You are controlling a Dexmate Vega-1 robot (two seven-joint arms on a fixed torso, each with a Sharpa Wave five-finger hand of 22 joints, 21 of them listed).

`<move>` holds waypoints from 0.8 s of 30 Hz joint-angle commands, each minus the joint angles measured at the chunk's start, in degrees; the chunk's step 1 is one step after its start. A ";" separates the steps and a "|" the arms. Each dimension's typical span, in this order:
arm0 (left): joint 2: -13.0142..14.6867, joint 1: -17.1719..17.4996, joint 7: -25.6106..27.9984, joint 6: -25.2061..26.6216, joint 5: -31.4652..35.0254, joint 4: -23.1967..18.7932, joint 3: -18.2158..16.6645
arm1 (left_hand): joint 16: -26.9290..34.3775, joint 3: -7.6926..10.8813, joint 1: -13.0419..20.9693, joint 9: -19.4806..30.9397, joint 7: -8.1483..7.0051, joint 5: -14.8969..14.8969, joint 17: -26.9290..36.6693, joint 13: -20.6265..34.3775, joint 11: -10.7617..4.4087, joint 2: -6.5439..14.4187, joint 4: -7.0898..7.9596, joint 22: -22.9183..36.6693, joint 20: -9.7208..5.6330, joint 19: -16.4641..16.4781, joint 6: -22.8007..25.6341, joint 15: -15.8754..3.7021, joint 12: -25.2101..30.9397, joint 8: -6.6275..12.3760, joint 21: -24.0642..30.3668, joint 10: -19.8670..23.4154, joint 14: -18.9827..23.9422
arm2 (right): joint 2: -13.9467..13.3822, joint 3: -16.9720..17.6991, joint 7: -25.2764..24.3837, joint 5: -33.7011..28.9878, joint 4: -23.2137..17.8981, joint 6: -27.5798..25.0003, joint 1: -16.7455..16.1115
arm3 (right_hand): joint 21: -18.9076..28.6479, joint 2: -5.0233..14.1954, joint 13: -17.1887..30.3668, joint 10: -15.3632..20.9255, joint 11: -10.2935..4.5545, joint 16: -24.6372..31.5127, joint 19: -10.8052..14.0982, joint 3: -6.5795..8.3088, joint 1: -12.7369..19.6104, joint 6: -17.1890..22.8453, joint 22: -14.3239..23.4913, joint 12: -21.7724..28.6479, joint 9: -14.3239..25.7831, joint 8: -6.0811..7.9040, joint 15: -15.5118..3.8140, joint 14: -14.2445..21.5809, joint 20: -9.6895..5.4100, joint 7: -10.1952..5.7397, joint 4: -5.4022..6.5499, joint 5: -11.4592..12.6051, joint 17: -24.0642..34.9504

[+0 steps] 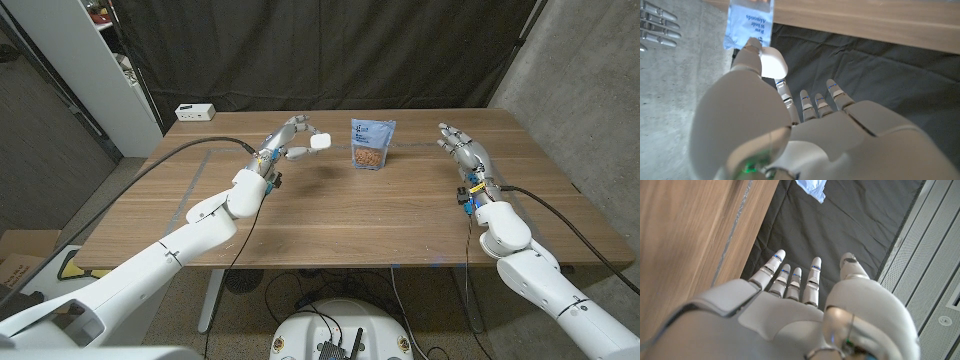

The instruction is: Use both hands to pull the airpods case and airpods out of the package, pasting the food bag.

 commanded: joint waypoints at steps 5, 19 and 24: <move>-6.04 -9.44 0.45 -8.71 7.40 6.79 3.95 | -0.17 -0.74 0.19 9.88 1.16 -0.49 0.21 -0.18 -0.07 0.90 0.23 0.05 -0.29 0.53 10.96 -1.93 -0.07 8.27 -0.24 0.52 0.32 | -8.11 5.69 -3.30 4.12 -15.07 -21.59 -3.26 | -2.34 -4.10 -0.26 0.54 1.59 -0.78 -1.13 -1.05 1.26 3.79 0.23 -0.04 0.24 0.91 2.75 -0.06 2.83 1.21 -0.46 0.22 -0.46; -11.23 -15.69 1.92 -13.97 10.88 15.57 7.33 | -0.25 -1.54 0.57 10.17 0.91 -0.83 0.21 -0.36 0.03 1.28 0.45 0.06 -0.33 0.72 10.89 -2.03 -0.22 8.21 -0.43 0.70 0.42 | -12.93 5.75 4.86 11.06 -14.93 -29.40 1.51 | -3.65 -5.94 -0.56 0.22 3.68 -1.80 -0.84 -1.46 2.12 3.95 0.26 -0.35 0.28 0.20 5.65 -2.17 3.28 4.22 -0.19 0.34 -0.64; -13.05 -17.70 3.16 -16.32 11.47 19.21 8.46 | -0.26 -1.79 0.74 10.32 0.89 -0.92 0.20 -0.40 -0.02 1.38 0.49 0.06 -0.29 0.78 10.81 -2.10 -0.22 8.21 -0.48 0.87 0.47 | -13.82 4.24 6.83 11.98 -14.45 -30.51 3.94 | -4.00 -6.45 -0.61 0.20 4.07 -2.02 -1.07 -1.65 2.18 4.04 0.27 -0.38 0.27 0.08 5.81 -2.85 3.39 4.75 -0.14 0.47 -0.66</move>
